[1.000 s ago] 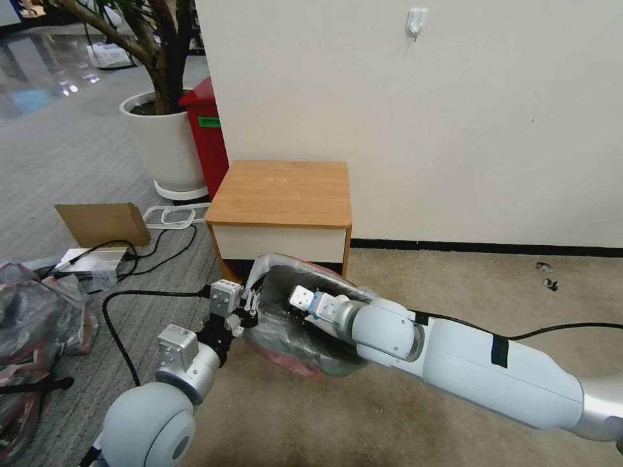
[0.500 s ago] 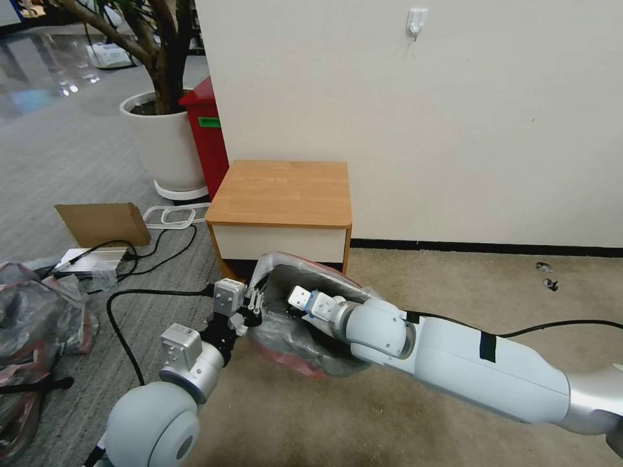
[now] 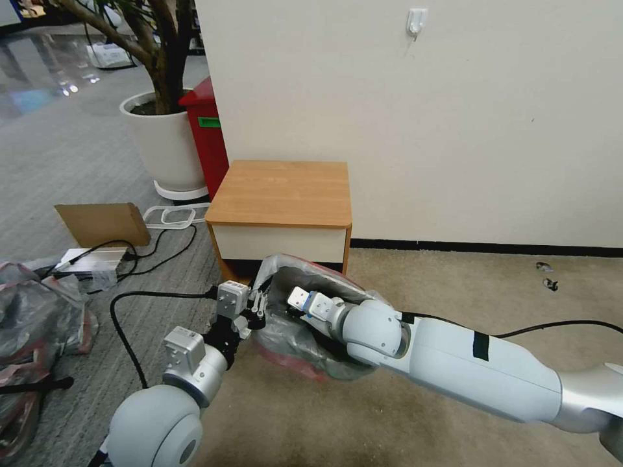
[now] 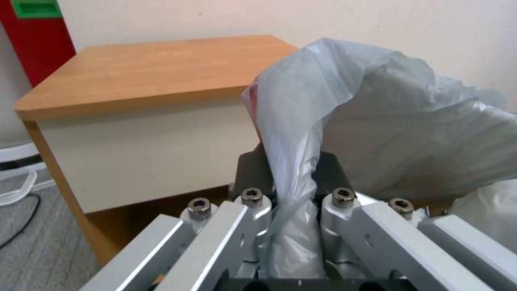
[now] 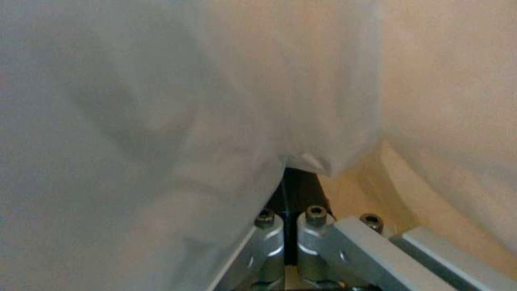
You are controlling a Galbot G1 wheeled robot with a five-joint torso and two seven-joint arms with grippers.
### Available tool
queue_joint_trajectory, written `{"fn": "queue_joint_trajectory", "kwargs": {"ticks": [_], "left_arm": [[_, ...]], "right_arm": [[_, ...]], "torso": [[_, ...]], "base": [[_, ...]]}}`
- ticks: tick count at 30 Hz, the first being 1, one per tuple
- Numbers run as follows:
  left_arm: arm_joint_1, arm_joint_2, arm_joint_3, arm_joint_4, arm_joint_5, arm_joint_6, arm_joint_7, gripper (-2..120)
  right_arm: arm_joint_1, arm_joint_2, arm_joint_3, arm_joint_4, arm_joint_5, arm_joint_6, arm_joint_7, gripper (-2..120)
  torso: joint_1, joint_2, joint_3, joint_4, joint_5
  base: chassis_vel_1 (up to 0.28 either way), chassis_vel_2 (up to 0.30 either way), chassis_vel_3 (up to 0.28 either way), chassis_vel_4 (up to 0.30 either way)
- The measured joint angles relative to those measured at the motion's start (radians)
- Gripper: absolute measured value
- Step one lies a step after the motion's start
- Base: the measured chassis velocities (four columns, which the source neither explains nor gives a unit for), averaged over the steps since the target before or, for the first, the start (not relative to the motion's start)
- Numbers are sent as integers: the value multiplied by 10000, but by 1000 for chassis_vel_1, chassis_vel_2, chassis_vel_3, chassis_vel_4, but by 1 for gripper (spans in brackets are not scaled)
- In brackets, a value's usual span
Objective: Pick up the garbage bag from the table and place it over the trash can.
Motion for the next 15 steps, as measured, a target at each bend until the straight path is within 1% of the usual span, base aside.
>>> {"fn": "queue_joint_trajectory", "kwargs": {"ticks": [5, 15], "left_arm": [[82, -82, -62, 32, 12, -13, 6, 7], [-75, -247, -97, 740, 85, -105, -22, 7]], "right_arm": [[-64, -86, 45, 90, 89, 0, 9, 0], [-29, -334, 215, 705, 781, 14, -8, 0]], "torso": [[0, 0, 0, 0, 0], [0, 0, 0, 0, 1]], "base": [[0, 0, 0, 0], [0, 0, 0, 0]]}}
